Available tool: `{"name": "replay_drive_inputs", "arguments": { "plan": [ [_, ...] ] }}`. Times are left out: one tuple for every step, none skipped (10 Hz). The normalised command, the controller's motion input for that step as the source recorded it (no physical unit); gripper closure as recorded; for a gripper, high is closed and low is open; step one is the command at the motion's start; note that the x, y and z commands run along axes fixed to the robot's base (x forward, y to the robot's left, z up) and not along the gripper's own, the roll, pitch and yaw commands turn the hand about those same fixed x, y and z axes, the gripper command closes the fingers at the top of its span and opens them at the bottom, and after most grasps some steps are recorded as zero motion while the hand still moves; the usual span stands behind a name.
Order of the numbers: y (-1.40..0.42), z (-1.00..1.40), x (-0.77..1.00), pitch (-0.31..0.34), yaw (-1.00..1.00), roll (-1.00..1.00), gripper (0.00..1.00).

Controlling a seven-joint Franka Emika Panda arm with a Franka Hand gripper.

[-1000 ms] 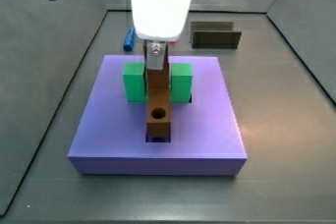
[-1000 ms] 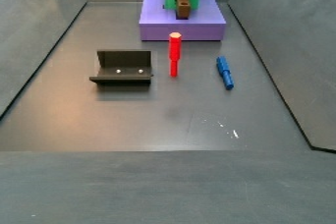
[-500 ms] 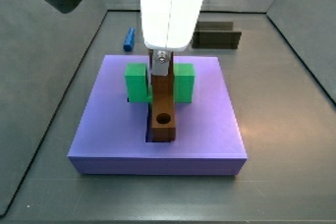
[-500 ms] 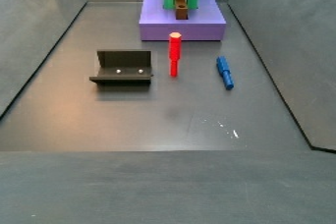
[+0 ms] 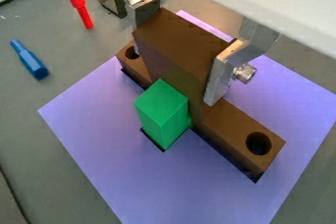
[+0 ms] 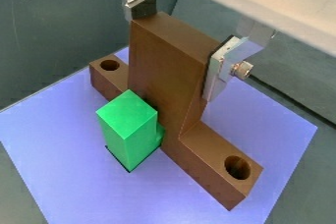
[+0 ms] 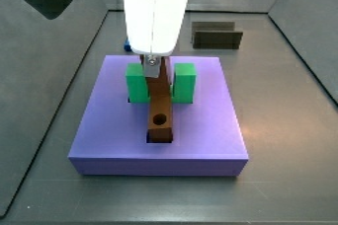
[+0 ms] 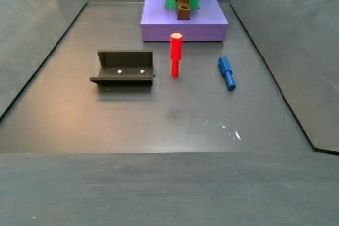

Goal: Pick up the brown object. Move up. Place the brown object on the fixture. Regrasp the brown object. Move to above the board. Insert the brown object.
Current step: Insert the brown object.

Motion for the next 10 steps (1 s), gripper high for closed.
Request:
{"name": "replay_drive_inputs", "arguments": {
  "plan": [
    [-0.03, -0.11, 0.00, 0.027, -0.06, 0.06, 1.00],
    [0.00, -0.06, -0.19, 0.113, -0.18, 0.13, 1.00],
    [0.00, 0.00, -0.09, 0.173, -0.18, 0.17, 1.00],
    [-0.04, 0.00, 0.00, 0.221, -0.23, 0.17, 1.00],
    [-0.03, 0.00, 0.00, 0.210, -0.24, 0.18, 1.00],
    [-0.09, 0.00, 0.02, 0.219, -0.18, 0.16, 1.00],
    [-0.11, -0.04, 0.08, 0.196, -0.11, 0.15, 1.00],
    [-0.15, -0.12, 0.11, 0.211, 0.00, 0.19, 1.00],
    [-0.18, -0.15, 0.10, 0.110, 0.00, 0.08, 1.00],
    [-0.12, -0.14, 0.00, 0.019, 0.10, 0.04, 1.00]
  ]
}}
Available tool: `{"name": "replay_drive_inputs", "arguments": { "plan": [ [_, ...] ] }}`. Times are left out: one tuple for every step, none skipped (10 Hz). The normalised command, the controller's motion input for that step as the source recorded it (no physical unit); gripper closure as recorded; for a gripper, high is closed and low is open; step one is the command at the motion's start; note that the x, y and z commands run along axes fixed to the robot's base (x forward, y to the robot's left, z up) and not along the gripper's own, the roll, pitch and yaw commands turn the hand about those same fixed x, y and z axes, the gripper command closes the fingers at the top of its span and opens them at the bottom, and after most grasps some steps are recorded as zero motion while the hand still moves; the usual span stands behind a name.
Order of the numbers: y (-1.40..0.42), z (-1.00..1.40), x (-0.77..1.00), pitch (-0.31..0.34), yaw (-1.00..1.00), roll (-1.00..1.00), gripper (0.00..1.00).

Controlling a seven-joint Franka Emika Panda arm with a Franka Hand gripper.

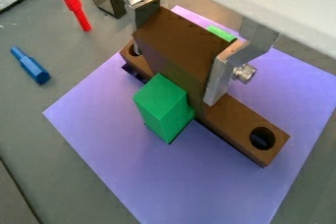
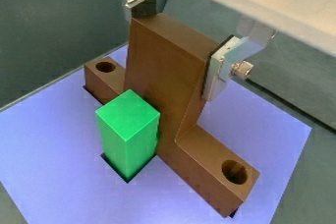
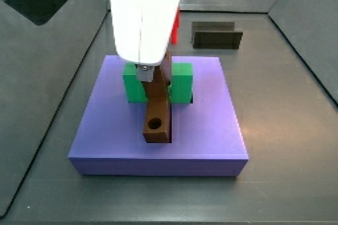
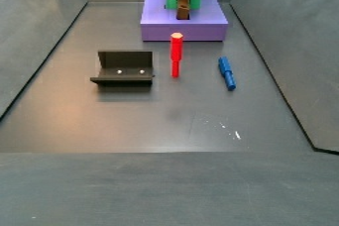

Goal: Pick up the brown object. Move up. Place the brown object on the fixture. Regrasp the brown object. Move to above the board. Insert the brown object.
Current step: Insert the brown object.

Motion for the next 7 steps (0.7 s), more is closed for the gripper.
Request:
{"name": "replay_drive_inputs", "arguments": {
  "plan": [
    [-0.14, -0.12, 0.00, 0.019, 0.14, 0.04, 1.00],
    [-0.19, -0.03, 0.00, 0.154, 0.18, 0.18, 1.00],
    [-0.15, -0.09, 0.07, 0.297, 0.01, 0.23, 1.00],
    [-0.12, -0.16, 0.07, 0.280, 0.00, 0.19, 1.00],
    [-0.09, -0.17, 0.09, 0.269, 0.00, 0.16, 1.00],
    [-0.09, -0.19, 0.11, 0.291, 0.00, 0.16, 1.00],
    [-0.09, -0.24, 0.16, 0.309, 0.00, 0.13, 1.00]
  ]
}}
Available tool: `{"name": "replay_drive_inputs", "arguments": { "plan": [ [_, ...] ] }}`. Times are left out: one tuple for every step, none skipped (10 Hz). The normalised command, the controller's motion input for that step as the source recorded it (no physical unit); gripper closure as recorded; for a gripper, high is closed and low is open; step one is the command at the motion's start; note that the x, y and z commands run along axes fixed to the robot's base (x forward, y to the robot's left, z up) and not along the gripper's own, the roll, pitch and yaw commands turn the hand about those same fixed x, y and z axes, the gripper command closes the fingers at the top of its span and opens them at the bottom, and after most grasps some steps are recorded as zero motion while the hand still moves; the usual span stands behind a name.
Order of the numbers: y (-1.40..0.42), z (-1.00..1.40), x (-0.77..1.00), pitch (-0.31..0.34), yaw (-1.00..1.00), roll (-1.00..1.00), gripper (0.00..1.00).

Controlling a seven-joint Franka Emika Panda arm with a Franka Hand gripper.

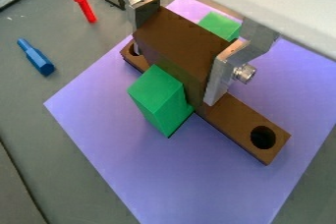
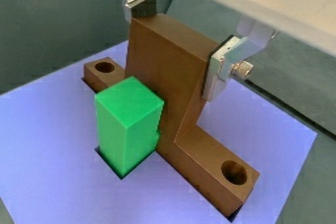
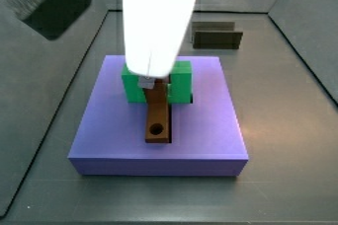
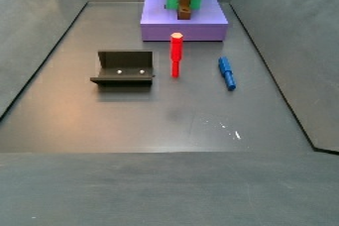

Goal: Pick up the brown object. Move up. Place the brown object on the fixture. Regrasp the brown object. Move to above the board. Insert the brown object.
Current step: Insert the brown object.

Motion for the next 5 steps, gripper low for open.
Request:
{"name": "replay_drive_inputs", "arguments": {
  "plan": [
    [-0.12, -0.32, 0.22, 0.243, -0.06, 0.01, 1.00],
    [0.00, -0.30, 0.12, 0.046, -0.08, -0.15, 1.00],
    [0.00, -0.29, 0.03, -0.039, -0.01, -0.27, 1.00],
    [0.00, -0.29, 0.07, -0.040, -0.08, -0.27, 1.00],
    [0.07, -0.32, 0.00, -0.076, -0.08, -0.28, 1.00]
  ]
}}
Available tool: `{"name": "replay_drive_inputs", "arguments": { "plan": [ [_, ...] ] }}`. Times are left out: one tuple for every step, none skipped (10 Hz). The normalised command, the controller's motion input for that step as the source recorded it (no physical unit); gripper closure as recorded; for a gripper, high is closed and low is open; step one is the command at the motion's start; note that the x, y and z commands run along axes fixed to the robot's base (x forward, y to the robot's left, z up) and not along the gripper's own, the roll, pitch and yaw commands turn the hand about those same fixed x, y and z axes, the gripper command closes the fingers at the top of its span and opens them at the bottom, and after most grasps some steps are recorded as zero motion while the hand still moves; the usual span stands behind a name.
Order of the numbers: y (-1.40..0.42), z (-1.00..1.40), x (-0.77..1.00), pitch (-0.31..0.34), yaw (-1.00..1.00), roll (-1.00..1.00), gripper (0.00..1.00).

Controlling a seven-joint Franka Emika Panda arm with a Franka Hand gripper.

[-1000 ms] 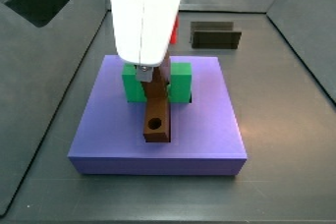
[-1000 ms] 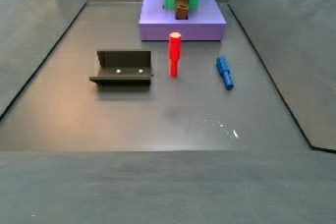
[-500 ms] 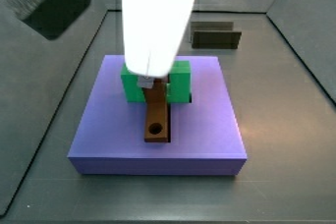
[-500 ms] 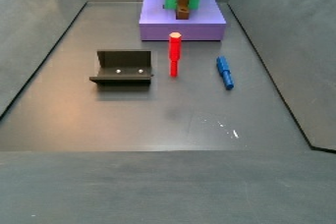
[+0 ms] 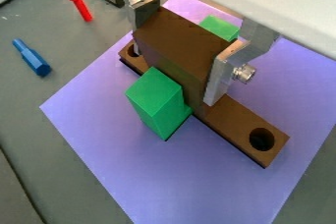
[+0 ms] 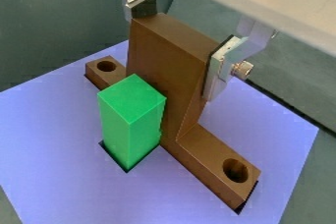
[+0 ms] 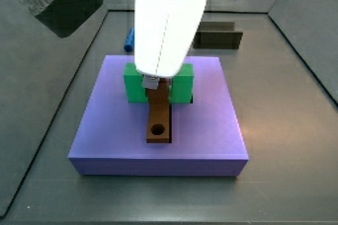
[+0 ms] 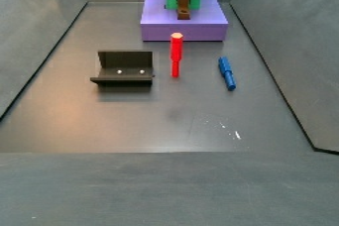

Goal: Pick up the brown object. Move up. Place the brown object on the fixture. Regrasp the brown object. Move to above the board. Insert the brown object.
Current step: Insert the brown object.

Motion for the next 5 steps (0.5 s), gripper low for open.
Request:
{"name": "replay_drive_inputs", "arguments": {
  "plan": [
    [0.19, -0.43, 0.00, -0.066, -0.13, -0.34, 1.00],
    [0.14, -0.41, 0.00, -0.114, -0.15, -0.36, 1.00],
    [0.18, -0.42, 0.00, -0.096, -0.04, -0.36, 1.00],
    [0.05, -0.22, 0.00, -0.039, -0.01, -0.19, 1.00],
    [0.00, 0.00, 0.00, 0.000, 0.00, 0.00, 1.00]
  ]
}}
